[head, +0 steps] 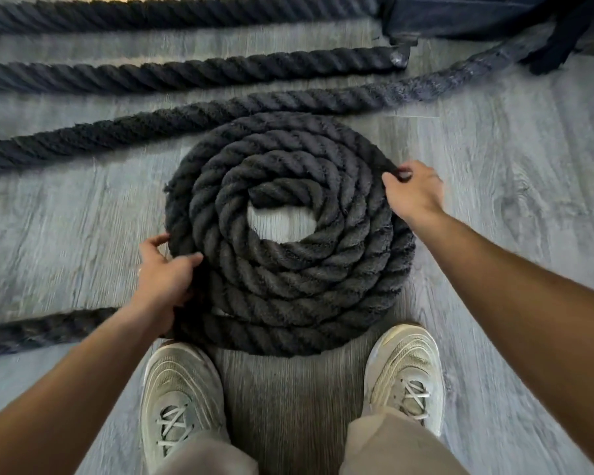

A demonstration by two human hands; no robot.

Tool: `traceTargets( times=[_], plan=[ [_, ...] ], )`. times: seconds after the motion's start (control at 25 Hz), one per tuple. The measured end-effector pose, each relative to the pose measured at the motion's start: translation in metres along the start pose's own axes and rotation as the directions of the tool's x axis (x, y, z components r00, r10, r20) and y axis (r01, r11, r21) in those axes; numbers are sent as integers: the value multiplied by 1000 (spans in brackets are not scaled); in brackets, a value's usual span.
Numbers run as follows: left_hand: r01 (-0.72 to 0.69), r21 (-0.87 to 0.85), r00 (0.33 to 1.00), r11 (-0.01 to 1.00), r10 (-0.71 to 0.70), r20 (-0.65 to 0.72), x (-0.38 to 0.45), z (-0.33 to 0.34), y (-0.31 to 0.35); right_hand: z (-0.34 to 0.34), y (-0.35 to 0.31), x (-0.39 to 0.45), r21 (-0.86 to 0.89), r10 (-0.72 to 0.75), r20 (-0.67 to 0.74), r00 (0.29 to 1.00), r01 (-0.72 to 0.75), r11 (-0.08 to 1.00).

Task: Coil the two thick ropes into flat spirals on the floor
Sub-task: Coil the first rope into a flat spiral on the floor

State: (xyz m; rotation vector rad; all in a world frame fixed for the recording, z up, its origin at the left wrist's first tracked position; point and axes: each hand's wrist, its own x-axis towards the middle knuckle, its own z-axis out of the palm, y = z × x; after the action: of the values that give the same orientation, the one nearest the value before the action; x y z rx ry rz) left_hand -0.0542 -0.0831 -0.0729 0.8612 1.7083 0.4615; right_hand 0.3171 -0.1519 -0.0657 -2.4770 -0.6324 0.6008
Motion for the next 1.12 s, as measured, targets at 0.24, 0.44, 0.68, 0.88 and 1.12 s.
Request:
traceTargets(
  times=[0.24, 0.44, 0.68, 0.88, 1.12],
  plan=[
    [-189, 166, 980, 968, 174, 100, 64, -6, 81, 14, 55, -108, 159, 216, 13, 976, -215, 964],
    [-296, 340, 950, 893, 237, 205, 86, 6, 85, 12, 65, -118, 130, 206, 60, 977, -212, 968],
    [-194, 331, 980, 923, 169, 104, 40, -5, 33, -10, 26, -28, 80, 86, 37, 996, -89, 993],
    [13, 239, 985, 971, -53, 162, -5, -6, 0, -15, 0, 10, 42, 28, -15, 999, -28, 999],
    [-150, 287, 979, 946, 101, 179, 57, -13, 76, -5, 48, -88, 214, 182, 45, 982, -188, 959]
  ],
)
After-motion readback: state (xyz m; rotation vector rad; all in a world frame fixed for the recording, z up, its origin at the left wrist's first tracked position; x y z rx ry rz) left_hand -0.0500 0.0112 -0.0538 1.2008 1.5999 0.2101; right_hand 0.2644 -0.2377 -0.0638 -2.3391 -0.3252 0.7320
